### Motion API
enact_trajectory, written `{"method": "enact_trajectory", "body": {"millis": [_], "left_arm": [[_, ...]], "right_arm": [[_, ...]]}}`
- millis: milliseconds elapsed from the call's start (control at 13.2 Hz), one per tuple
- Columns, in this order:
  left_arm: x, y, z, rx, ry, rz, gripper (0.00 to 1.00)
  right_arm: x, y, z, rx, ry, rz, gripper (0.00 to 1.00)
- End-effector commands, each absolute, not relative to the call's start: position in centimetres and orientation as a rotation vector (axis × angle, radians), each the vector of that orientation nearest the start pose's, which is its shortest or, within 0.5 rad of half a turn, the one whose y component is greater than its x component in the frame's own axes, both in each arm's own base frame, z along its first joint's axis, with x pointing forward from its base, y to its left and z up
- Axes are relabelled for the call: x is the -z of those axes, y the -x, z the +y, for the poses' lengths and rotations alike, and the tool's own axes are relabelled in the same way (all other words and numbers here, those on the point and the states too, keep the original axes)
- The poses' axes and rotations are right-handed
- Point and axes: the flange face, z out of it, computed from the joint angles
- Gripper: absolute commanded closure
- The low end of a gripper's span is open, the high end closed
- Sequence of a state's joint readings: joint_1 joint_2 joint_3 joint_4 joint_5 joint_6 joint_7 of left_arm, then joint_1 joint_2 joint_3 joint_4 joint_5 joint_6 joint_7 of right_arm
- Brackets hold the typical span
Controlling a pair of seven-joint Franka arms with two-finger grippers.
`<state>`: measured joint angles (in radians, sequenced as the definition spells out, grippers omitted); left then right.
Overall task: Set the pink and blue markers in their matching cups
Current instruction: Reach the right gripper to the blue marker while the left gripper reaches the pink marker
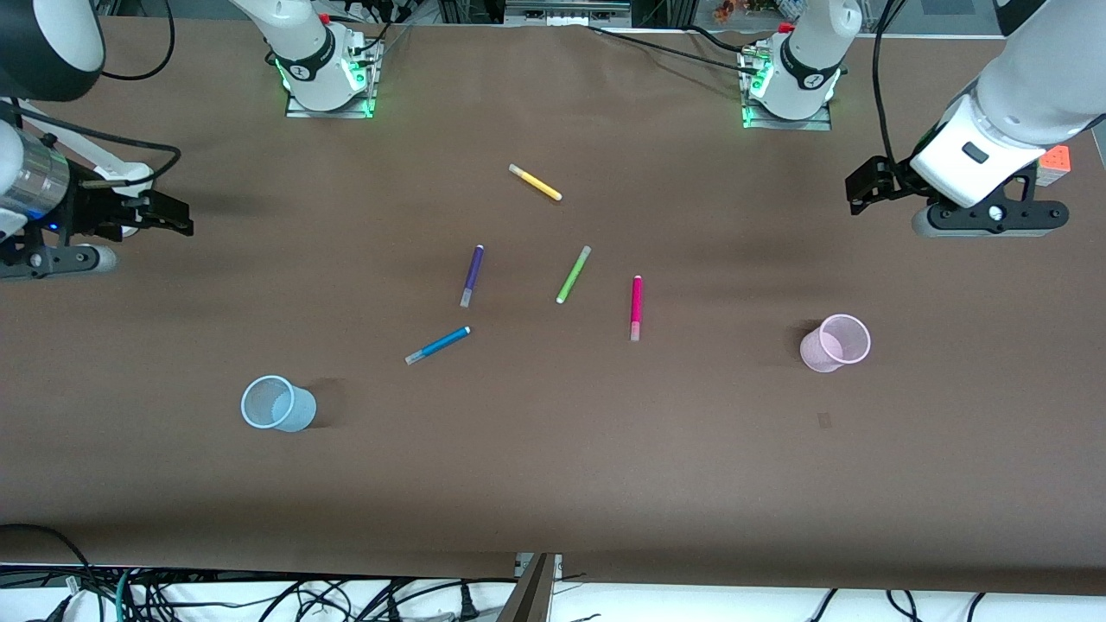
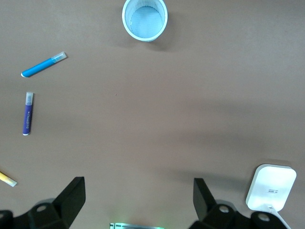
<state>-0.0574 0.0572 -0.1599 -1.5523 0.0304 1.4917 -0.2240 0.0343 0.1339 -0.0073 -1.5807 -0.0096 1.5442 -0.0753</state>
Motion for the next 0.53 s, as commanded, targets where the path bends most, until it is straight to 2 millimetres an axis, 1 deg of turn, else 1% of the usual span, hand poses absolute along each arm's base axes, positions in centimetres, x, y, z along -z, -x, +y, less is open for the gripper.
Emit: {"method": "enact_trajectory", "body": {"millis": [0, 151, 227, 302, 378, 453], "left_arm": [[-58.3, -56.2, -14.1, -0.171, 3.113, 0.005, 0.00], [-55.7, -56.9, -17.5, -0.175, 3.116, 0.007, 0.00], [-53.8, -57.4, -19.0, -0.207, 3.113, -0.024, 0.00], [-51.3, -57.8, -20.3, -0.272, 3.109, -0.062, 0.00], [-48.6, -58.2, -22.0, -0.309, 3.103, -0.041, 0.00], [-46.3, -58.5, -23.1, -0.340, 3.096, -0.021, 0.00]], "right_arm": [[-53.1, -59.3, 2.2, -0.297, 3.133, -0.162, 0.00], [-51.6, -59.8, 3.4, -0.334, 3.139, -0.203, 0.00], [-50.8, -60.1, 3.8, -0.348, 3.138, -0.198, 0.00], [-50.3, -60.4, 4.7, -0.337, 3.142, -0.216, 0.00], [-49.6, -60.9, 5.1, -0.319, 3.138, -0.215, 0.00], [-48.1, -61.7, 5.5, -0.314, 3.133, -0.219, 0.00]]}}
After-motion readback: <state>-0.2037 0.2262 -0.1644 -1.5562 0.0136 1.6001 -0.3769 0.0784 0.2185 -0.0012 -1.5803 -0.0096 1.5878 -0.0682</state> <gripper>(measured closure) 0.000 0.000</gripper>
